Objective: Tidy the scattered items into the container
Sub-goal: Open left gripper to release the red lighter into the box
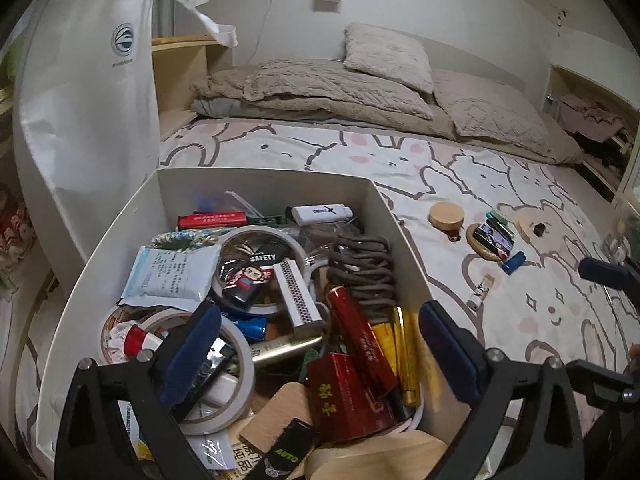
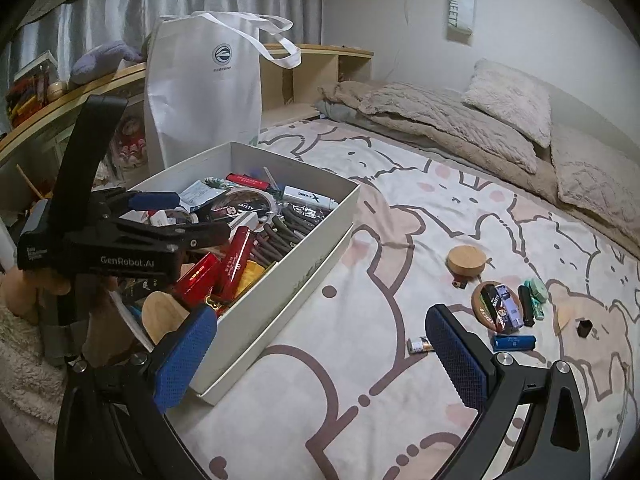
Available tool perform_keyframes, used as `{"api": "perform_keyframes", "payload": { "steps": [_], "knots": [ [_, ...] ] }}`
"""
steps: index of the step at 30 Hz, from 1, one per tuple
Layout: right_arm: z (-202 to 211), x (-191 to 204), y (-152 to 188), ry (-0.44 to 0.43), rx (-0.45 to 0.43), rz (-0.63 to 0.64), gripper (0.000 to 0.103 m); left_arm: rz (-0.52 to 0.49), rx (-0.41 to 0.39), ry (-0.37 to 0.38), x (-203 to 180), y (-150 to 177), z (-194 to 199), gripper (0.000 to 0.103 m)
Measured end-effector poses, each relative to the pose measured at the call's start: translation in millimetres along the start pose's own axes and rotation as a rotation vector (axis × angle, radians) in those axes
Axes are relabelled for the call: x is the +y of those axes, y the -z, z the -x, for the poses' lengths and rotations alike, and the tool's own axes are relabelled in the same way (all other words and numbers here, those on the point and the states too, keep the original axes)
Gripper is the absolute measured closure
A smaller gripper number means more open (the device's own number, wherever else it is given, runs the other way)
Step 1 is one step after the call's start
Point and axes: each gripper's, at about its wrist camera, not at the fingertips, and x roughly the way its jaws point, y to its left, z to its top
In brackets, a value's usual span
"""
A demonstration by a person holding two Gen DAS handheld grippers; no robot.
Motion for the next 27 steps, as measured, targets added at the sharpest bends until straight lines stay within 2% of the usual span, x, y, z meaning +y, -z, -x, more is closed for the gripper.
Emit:
{"api": "perform_keyframes", "payload": {
  "steps": [15, 27],
  "knots": [
    [3, 6, -3, -0.002, -0.020, -0.012, 0.000, -0.007, -0.024, -0.011, -4, -2, 8, 0.003],
    [30, 5, -11, 0.018, -0.102, -0.034, 0.000, -0.040, -0.107, -0.043, -23, -2, 47, 0.003]
  ]
}}
